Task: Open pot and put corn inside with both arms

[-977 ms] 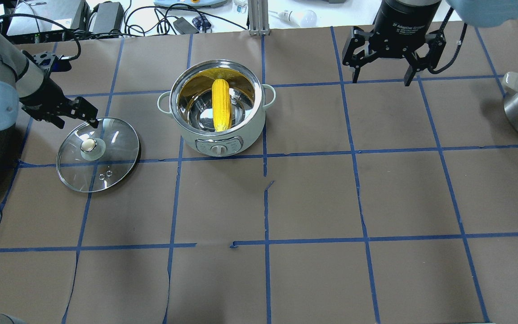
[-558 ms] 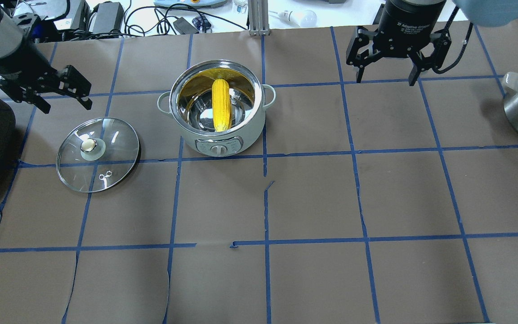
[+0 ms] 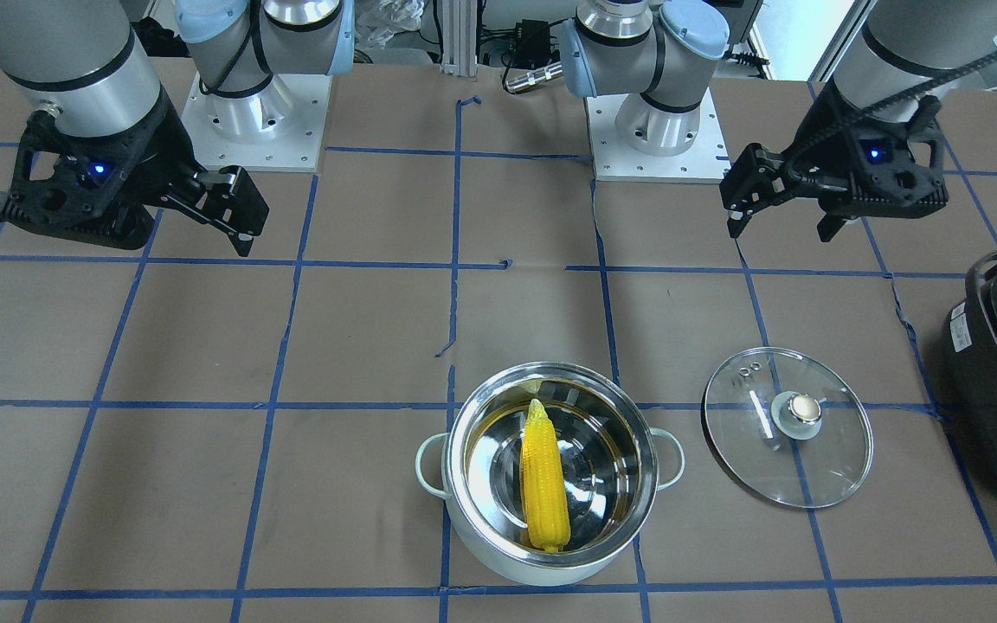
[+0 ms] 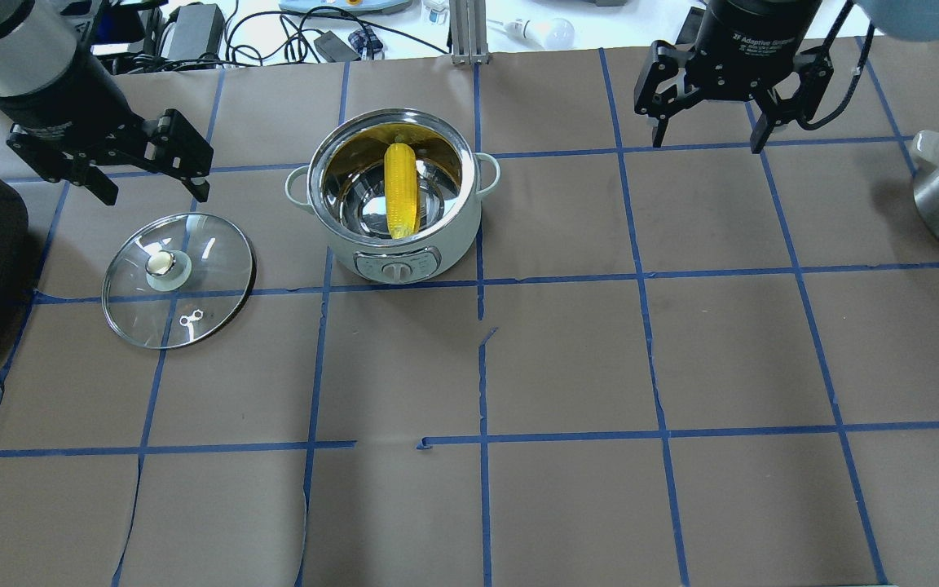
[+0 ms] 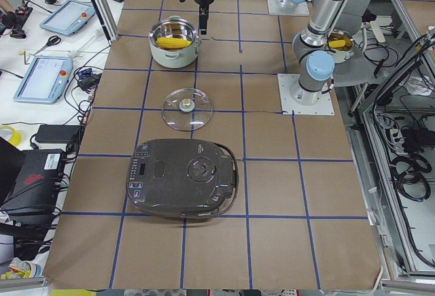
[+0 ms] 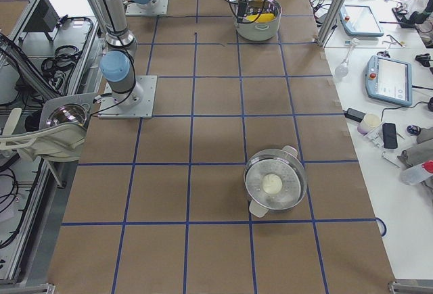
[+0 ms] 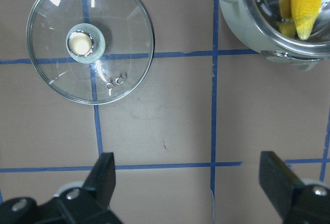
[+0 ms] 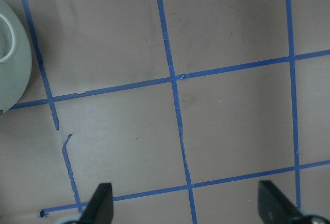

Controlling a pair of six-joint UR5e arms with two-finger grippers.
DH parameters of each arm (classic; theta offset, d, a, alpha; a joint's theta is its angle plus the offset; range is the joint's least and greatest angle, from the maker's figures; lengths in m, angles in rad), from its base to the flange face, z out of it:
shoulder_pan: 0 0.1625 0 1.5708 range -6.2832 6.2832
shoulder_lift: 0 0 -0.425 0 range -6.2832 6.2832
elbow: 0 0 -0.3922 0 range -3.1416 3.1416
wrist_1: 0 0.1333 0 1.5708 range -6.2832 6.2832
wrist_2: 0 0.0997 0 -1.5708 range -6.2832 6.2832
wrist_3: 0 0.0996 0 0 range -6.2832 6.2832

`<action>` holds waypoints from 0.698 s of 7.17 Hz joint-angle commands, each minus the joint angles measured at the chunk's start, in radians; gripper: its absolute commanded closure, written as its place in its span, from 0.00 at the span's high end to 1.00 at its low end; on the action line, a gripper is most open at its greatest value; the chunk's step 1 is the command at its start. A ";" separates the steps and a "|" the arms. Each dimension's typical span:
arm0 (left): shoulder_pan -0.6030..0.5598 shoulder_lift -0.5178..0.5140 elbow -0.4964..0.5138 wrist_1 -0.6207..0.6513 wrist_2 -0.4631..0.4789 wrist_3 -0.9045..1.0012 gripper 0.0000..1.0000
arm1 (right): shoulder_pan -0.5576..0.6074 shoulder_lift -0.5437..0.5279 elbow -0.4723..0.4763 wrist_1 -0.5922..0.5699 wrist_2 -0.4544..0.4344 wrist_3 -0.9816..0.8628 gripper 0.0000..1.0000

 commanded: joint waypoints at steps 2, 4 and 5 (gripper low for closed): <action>-0.036 0.005 0.002 0.007 -0.001 -0.034 1.00 | 0.001 -0.006 -0.011 -0.008 0.002 0.000 1.00; -0.036 0.005 0.002 0.012 -0.015 -0.032 1.00 | 0.001 -0.006 -0.011 -0.011 0.002 0.006 1.00; -0.038 0.009 0.005 0.012 -0.015 -0.034 1.00 | 0.003 -0.006 -0.010 -0.011 0.003 0.009 1.00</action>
